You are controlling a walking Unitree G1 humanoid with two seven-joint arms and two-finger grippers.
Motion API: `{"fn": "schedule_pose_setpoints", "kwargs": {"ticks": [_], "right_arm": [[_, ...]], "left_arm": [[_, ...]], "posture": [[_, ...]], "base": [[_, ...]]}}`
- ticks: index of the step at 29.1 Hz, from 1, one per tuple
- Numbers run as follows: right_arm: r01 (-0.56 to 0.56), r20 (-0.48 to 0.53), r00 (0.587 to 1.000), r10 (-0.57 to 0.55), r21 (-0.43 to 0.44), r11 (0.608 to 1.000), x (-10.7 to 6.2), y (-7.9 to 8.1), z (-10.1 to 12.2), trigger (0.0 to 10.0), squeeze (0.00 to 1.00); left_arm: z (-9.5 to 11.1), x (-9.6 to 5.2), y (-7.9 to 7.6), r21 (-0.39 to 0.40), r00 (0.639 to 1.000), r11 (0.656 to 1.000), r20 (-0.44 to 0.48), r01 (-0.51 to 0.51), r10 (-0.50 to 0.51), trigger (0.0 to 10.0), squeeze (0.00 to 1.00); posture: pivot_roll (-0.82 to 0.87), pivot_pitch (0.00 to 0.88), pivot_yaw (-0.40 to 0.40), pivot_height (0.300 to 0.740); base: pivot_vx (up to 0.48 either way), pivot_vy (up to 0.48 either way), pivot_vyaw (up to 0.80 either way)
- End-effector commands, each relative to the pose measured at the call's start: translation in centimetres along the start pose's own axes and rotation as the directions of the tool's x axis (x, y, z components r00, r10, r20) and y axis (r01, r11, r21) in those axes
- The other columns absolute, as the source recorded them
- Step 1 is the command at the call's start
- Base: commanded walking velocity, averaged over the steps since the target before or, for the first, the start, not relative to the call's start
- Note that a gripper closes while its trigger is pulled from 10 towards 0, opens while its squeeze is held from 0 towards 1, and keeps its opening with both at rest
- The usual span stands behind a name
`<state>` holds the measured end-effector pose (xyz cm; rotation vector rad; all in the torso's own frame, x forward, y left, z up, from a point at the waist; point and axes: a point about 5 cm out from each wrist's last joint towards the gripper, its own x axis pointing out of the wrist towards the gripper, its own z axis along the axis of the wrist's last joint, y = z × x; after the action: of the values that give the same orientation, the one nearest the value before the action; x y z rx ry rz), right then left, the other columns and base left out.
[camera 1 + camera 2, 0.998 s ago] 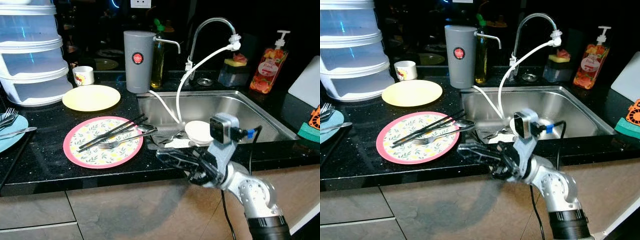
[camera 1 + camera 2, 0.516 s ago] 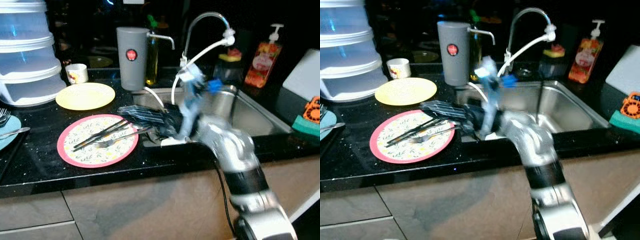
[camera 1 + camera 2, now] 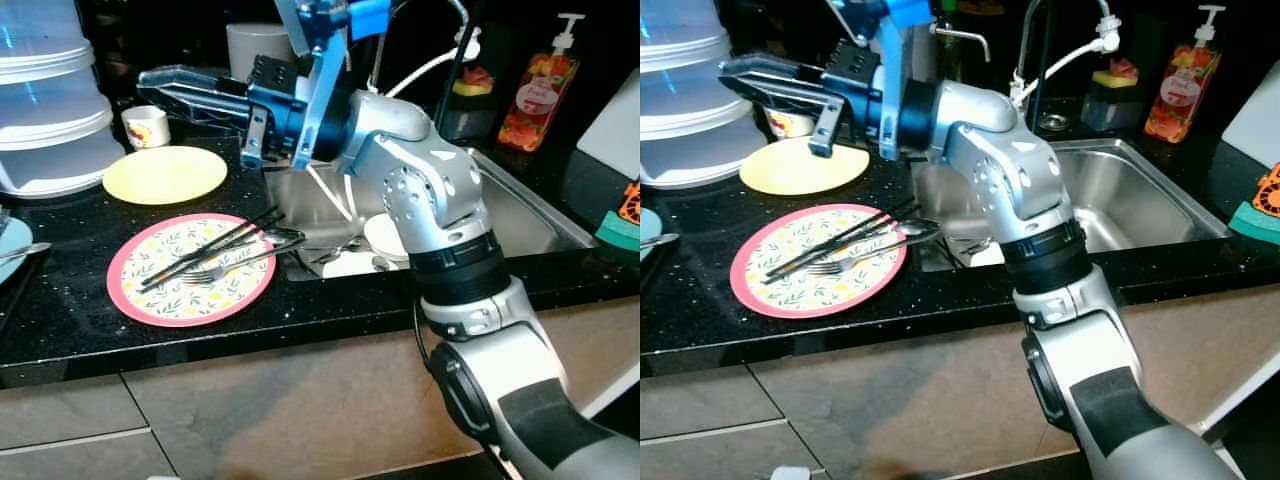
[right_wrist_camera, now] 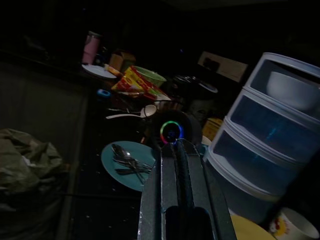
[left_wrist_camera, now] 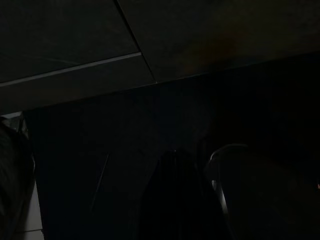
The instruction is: Kitchen organization
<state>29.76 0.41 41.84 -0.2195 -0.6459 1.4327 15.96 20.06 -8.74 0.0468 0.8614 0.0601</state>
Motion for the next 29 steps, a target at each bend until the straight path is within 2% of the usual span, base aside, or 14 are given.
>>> {"fn": "schedule_pose_setpoints", "kwargs": {"ticks": [1,6,10,17,24,27,29], "right_arm": [[0.0,0.0,1.0,0.0,-0.052,0.999,0.7,0.0,0.6,10.0,0.0],[0.02,0.026,0.999,-0.019,-0.054,0.998,1.0,-0.2,0.9,10.0,0.0],[0.067,-0.016,0.998,-0.068,-0.066,0.996,1.3,-0.6,-0.1,10.0,0.0],[0.061,0.03,0.998,-0.059,-0.078,0.995,1.6,-0.5,0.4,10.0,0.0],[0.071,0.01,0.997,-0.07,-0.085,0.994,1.6,-0.6,0.0,10.0,0.0],[0.06,0.059,0.997,-0.055,-0.085,0.995,2.0,-0.3,1.1,10.0,0.0],[0.077,0.035,0.997,-0.075,-0.077,0.994,2.0,-0.5,0.5,10.0,0.0]], "left_arm": [[-0.8,-0.2,-0.1,-0.006,0.999,1.0,-0.032,-0.002,0.002,10.0,0.0],[-0.8,-0.2,0.0,-0.007,0.999,1.0,-0.036,-0.005,0.005,10.0,0.0],[-1.0,-0.3,0.1,-0.005,0.999,1.0,-0.045,-0.009,0.008,10.0,0.0],[-1.3,-0.4,0.2,-0.005,0.999,1.0,-0.048,-0.011,0.01,10.0,0.0],[-1.4,-0.4,0.2,-0.007,0.999,1.0,-0.046,-0.01,0.009,10.0,0.0],[-1.3,-0.4,0.2,-0.005,0.999,1.0,-0.046,-0.01,0.009,10.0,0.0],[-1.2,-0.4,0.2,-0.004,0.999,1.0,-0.047,-0.009,0.009,10.0,0.0]], "posture": [[-0.01,0.132,-0.013,0.74],[-0.01,0.137,-0.015,0.74],[0.0,0.136,-0.016,0.74],[0.0,0.136,-0.012,0.74],[0.0,0.136,-0.014,0.74],[0.0,0.136,-0.012,0.74],[0.0,0.136,-0.011,0.74]], "base": [[0.0,0.0,0.0],[0.0,0.0,0.0],[0.0,0.0,0.0],[0.0,0.0,0.0],[0.0,0.0,0.0],[0.0,0.0,0.0],[0.0,0.0,0.0]]}}
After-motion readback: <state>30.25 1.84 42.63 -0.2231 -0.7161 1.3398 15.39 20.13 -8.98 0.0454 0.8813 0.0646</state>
